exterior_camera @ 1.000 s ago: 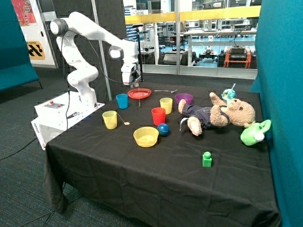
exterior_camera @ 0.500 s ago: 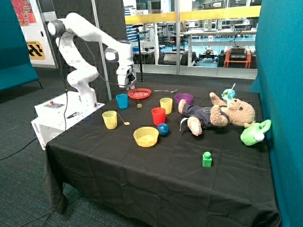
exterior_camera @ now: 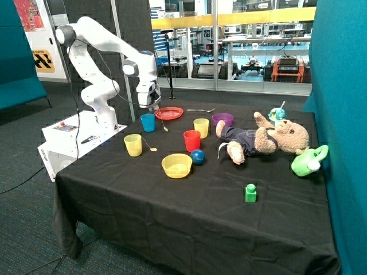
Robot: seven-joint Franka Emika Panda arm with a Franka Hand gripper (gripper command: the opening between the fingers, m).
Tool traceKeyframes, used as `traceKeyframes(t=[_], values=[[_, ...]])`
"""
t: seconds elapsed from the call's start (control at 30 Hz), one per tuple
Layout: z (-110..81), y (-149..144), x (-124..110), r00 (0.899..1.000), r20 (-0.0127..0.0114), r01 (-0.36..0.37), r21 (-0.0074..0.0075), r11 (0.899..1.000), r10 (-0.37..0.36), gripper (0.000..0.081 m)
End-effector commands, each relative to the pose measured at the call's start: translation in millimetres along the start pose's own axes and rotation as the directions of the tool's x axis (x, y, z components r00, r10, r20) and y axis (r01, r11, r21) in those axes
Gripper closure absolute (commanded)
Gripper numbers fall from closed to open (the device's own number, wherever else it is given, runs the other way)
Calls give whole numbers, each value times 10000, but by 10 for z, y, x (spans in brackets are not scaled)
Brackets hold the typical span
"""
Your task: Prepare two cups of tea
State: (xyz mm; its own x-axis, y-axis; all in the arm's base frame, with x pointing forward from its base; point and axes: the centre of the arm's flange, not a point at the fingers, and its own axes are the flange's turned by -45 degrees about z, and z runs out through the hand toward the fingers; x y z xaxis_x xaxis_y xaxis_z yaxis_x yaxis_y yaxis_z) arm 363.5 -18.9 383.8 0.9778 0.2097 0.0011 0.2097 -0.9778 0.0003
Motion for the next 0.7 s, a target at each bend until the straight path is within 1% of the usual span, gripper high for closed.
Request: traceKeyframes(t=[0.0,0.17,0.37,0.67], values=[[2,32,-123,9998,11,211,4,9998,-211,808],[-17,21,-184,9995,11,319,4,9995,-319,808],[-14,37,-244,9996,11,282,4,9996,-282,808],[54,79,-372,9999,11,118,3,9999,-118,808]])
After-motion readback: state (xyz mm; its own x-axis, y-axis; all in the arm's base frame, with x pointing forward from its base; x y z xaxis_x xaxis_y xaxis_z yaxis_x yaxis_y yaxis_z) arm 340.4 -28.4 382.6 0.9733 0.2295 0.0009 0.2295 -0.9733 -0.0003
